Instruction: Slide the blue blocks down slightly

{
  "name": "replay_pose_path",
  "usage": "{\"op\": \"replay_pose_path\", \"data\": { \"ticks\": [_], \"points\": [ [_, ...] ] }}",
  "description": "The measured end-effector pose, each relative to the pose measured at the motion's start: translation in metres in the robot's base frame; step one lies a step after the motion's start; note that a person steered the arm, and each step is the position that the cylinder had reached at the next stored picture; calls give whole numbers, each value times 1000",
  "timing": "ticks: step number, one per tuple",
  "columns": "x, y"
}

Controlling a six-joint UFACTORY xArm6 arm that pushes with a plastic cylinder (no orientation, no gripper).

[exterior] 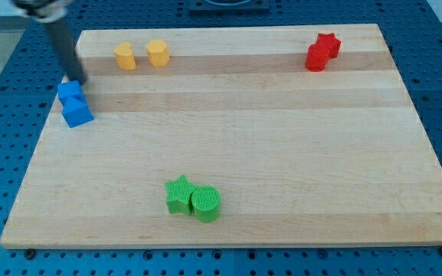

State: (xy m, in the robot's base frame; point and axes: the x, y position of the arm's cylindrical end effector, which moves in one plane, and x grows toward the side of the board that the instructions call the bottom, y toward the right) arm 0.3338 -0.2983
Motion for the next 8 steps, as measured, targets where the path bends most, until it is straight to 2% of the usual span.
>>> {"op": "replay_pose_path", "data": {
  "ticks": [1, 2, 3, 7, 8],
  "points": [
    [15, 34],
    [52, 66],
    [73, 19],
    [52, -7],
    [80, -6]
  ]
}}
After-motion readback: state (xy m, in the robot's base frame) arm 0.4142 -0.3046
